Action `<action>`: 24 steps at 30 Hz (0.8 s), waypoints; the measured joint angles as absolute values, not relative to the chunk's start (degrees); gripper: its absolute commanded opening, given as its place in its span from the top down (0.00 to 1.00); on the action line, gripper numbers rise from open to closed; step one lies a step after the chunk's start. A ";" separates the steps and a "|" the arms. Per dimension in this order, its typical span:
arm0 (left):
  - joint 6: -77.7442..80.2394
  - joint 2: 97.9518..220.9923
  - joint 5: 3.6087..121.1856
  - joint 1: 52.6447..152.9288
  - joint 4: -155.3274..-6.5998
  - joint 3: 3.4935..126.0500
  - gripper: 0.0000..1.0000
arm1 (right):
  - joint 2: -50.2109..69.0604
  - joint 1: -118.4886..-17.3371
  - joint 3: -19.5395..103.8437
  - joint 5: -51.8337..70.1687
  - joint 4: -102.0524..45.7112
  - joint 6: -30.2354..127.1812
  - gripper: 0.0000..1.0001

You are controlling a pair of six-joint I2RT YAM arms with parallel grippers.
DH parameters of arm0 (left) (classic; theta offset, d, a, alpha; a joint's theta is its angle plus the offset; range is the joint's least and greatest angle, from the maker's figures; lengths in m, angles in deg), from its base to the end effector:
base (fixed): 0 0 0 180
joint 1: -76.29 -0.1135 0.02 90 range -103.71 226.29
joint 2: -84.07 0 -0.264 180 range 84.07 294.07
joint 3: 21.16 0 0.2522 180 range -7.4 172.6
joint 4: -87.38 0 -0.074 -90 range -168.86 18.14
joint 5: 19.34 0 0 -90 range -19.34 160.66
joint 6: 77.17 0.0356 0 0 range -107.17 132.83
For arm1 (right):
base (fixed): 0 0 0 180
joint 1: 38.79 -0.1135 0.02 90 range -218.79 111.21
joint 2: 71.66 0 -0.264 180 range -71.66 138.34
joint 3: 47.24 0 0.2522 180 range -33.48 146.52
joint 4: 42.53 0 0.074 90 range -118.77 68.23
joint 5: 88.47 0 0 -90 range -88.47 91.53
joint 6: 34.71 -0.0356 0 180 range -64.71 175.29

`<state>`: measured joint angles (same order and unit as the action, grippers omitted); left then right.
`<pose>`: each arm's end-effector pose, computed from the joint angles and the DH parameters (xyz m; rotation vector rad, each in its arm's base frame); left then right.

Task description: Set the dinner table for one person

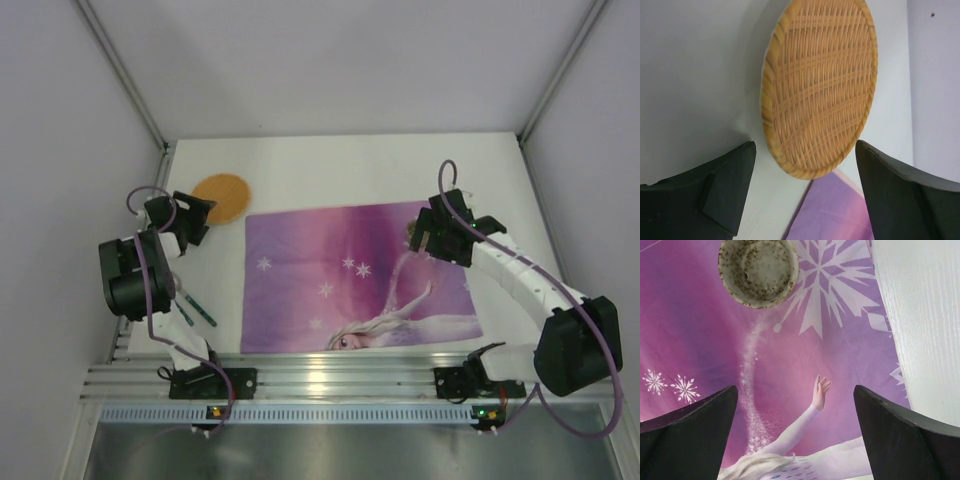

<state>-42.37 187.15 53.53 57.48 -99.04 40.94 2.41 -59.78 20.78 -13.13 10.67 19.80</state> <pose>0.3433 0.1059 0.1440 -1.1952 1.8776 -0.6815 0.2402 0.0825 0.2476 0.4115 2.5197 0.0428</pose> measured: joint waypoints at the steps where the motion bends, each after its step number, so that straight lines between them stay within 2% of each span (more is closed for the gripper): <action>1: -43.44 187.79 54.12 57.68 -100.16 40.94 0.17 | 2.56 -59.78 20.78 -13.13 10.70 19.98 0.00; 3: -45.34 188.77 55.30 58.07 -102.02 41.05 0.22 | 3.08 -59.78 20.78 -13.11 10.67 20.24 0.00; 4: -46.26 189.56 56.20 58.44 -102.91 41.35 0.34 | 3.43 -59.78 20.78 -13.08 10.67 20.28 0.00; 6: -48.23 191.66 57.29 59.05 -104.47 42.16 0.49 | 4.15 -59.78 20.78 -12.91 10.67 20.39 0.00; 7: -49.50 192.77 57.18 59.23 -105.86 42.34 0.66 | 4.50 -59.78 20.80 -12.80 10.67 20.52 0.00; 11: -53.50 197.34 55.54 59.45 -109.86 43.56 1.00 | 5.27 -59.78 21.06 -12.56 10.67 21.07 0.00; 24: -48.47 199.90 44.27 59.49 -106.56 49.22 1.00 | 7.39 -59.78 27.53 -12.41 10.76 23.02 0.00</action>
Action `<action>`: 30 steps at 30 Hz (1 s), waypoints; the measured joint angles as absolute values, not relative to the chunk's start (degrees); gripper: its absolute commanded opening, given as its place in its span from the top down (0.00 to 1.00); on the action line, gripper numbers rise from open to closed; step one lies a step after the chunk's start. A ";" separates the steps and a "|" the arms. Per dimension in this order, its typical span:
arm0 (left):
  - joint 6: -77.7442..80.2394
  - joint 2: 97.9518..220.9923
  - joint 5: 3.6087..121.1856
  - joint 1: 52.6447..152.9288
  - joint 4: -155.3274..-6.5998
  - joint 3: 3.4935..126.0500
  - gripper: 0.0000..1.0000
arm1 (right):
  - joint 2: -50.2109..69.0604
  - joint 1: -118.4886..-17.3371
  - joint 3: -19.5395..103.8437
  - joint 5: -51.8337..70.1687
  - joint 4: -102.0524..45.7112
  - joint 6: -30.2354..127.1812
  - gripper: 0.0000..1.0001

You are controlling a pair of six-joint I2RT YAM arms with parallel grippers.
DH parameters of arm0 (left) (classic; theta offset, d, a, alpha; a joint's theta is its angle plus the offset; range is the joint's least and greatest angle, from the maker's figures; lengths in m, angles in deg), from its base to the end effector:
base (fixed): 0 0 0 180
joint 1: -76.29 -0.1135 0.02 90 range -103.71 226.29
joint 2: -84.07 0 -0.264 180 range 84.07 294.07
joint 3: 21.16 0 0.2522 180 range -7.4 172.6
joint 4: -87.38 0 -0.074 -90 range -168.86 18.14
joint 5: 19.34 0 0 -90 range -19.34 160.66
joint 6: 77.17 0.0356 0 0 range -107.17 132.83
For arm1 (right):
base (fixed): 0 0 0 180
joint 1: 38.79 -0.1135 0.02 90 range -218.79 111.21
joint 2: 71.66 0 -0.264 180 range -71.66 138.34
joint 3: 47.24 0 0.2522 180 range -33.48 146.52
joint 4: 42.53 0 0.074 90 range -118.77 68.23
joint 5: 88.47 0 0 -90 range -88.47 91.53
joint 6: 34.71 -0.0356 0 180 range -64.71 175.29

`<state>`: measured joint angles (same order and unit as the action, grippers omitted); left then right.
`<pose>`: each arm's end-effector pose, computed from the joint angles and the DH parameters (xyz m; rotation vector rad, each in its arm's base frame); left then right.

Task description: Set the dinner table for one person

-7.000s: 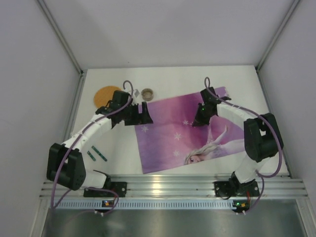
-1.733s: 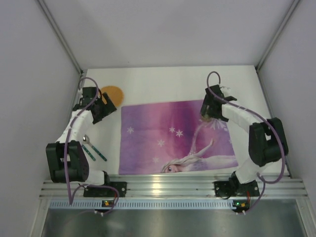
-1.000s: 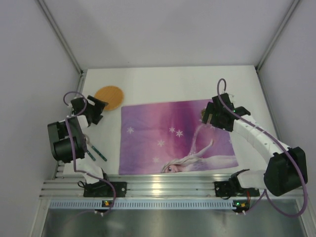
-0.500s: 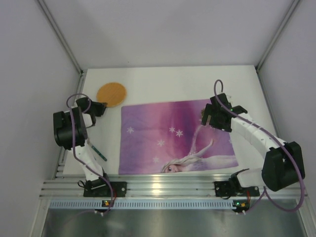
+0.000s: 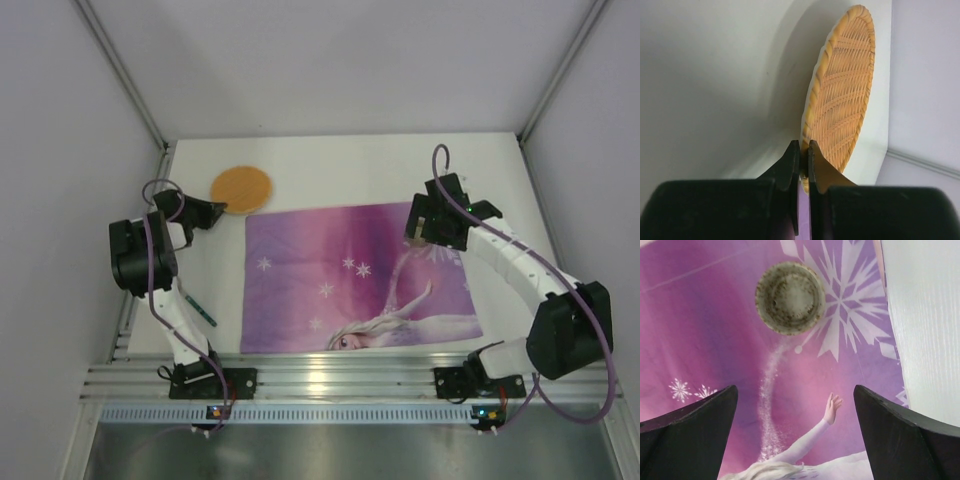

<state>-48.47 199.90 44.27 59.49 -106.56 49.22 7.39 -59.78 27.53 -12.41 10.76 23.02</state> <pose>0.3896 0.1011 0.1161 -1.1537 1.8775 -0.9373 0.2641 0.0921 0.2622 0.3382 2.5090 0.0533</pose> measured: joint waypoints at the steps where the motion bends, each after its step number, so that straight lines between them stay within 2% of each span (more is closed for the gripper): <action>1: -48.06 199.83 42.93 59.49 -106.00 49.46 1.00 | 7.65 -59.78 28.73 -12.52 10.87 23.39 0.00; 5: -46.68 197.03 38.21 59.64 -102.48 49.59 1.00 | 8.81 -59.56 33.89 -12.84 10.67 24.85 0.00; 11: -46.15 185.23 31.63 60.15 -101.25 48.44 1.00 | 11.67 -59.21 42.39 -13.28 9.91 25.77 0.00; 14: -47.90 178.74 26.96 60.43 -104.81 46.75 1.00 | 12.22 -59.15 43.57 -13.43 9.56 25.73 0.00; 18: -47.47 176.16 20.92 62.09 -106.10 46.32 1.00 | 12.20 -59.15 43.57 -13.61 9.80 25.68 0.00; 23: -36.84 174.76 19.92 71.12 -94.52 43.87 1.00 | 10.82 -59.12 42.61 -14.11 9.78 25.51 0.00; 30: -30.20 173.80 19.68 86.96 -87.77 35.23 1.00 | 4.72 -59.12 39.16 -14.46 10.06 25.07 0.00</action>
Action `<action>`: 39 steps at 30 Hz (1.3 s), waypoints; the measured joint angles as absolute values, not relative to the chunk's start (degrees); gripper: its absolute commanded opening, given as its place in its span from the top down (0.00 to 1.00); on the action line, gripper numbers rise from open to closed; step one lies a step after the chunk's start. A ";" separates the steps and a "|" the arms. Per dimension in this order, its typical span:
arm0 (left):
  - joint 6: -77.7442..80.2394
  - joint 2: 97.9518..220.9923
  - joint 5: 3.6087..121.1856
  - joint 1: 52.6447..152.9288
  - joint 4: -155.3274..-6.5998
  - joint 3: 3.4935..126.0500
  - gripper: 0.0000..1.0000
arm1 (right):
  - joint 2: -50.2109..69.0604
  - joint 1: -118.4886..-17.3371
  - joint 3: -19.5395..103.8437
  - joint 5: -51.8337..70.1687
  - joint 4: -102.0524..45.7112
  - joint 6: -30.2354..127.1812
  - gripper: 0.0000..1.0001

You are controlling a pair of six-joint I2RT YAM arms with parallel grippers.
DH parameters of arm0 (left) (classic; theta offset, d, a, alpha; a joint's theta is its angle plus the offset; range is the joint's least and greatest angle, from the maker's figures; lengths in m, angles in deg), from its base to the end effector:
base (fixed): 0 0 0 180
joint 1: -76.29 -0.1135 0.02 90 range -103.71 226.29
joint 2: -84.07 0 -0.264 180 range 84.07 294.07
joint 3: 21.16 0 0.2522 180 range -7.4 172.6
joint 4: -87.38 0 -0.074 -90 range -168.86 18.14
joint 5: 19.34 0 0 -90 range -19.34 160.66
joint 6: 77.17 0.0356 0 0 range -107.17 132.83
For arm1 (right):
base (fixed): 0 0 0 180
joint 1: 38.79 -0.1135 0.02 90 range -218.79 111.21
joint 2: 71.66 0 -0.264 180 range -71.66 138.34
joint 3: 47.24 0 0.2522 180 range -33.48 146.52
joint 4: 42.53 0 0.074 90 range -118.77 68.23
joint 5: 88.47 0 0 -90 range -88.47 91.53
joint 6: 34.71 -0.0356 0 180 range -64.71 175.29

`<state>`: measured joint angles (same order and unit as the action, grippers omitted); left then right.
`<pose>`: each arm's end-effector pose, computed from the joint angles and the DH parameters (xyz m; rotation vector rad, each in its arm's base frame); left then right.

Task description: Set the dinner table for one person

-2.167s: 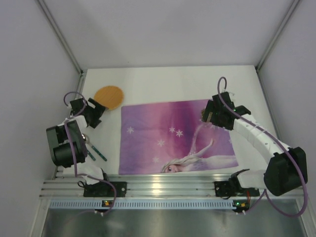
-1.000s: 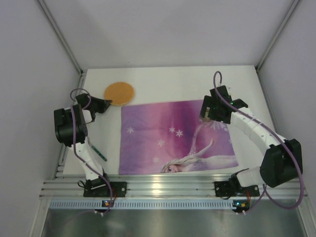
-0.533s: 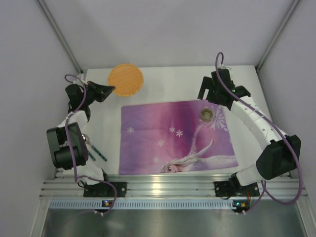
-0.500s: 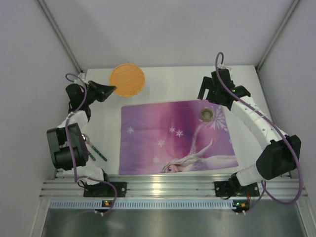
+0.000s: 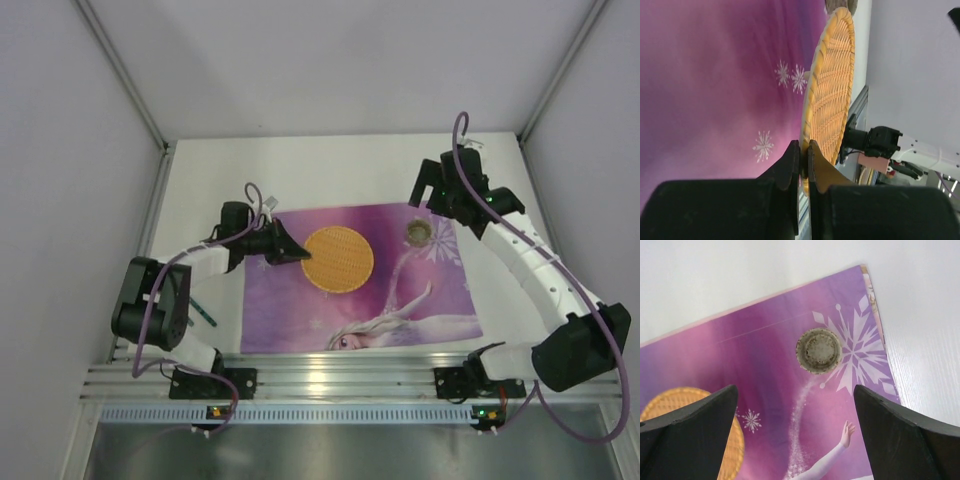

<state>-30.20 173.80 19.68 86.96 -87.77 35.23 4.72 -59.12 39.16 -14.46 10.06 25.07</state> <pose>0.2948 -0.0837 0.1793 -0.1293 2.3554 -1.4817 0.2715 0.0901 0.3407 0.3364 2.2577 0.1380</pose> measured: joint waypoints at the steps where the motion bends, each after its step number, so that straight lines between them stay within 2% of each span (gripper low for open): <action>1: -30.05 173.82 19.46 87.79 -87.79 34.29 1.00 | 4.22 -59.12 39.05 -14.44 10.06 25.05 0.00; 14: -27.71 184.27 21.56 97.39 -89.43 32.81 1.00 | 2.93 -58.86 36.25 -13.74 10.41 25.11 0.00; 15: -27.68 184.27 21.97 97.54 -89.56 32.81 0.95 | 2.93 -58.86 36.25 -13.54 10.41 25.11 0.00; 16: -27.62 184.27 22.37 97.61 -89.49 32.87 0.74 | 2.93 -58.86 36.25 -13.26 10.43 25.11 0.00; 17: -27.12 184.27 23.06 97.67 -89.03 33.03 0.60 | 2.93 -58.86 36.25 -12.95 10.43 25.11 0.00; 18: -26.85 184.27 24.00 97.72 -88.27 33.40 0.04 | 2.93 -58.86 36.25 -12.54 10.41 25.11 0.00; 21: -27.20 183.13 23.76 97.76 -85.67 36.11 0.01 | 2.95 -58.86 36.25 -11.10 10.37 25.11 0.00; 31: -21.06 181.08 40.92 92.65 -71.02 47.02 0.02 | 2.76 -58.80 34.37 -5.70 8.51 25.44 0.00; 39: -20.47 193.43 43.57 89.57 -68.84 60.22 0.03 | 18.76 -58.16 45.48 1.10 5.91 26.88 0.00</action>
<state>-20.47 193.43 43.57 89.57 -68.84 60.22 18.76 -58.16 45.48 1.10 5.91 26.88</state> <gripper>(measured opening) 0.971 0.996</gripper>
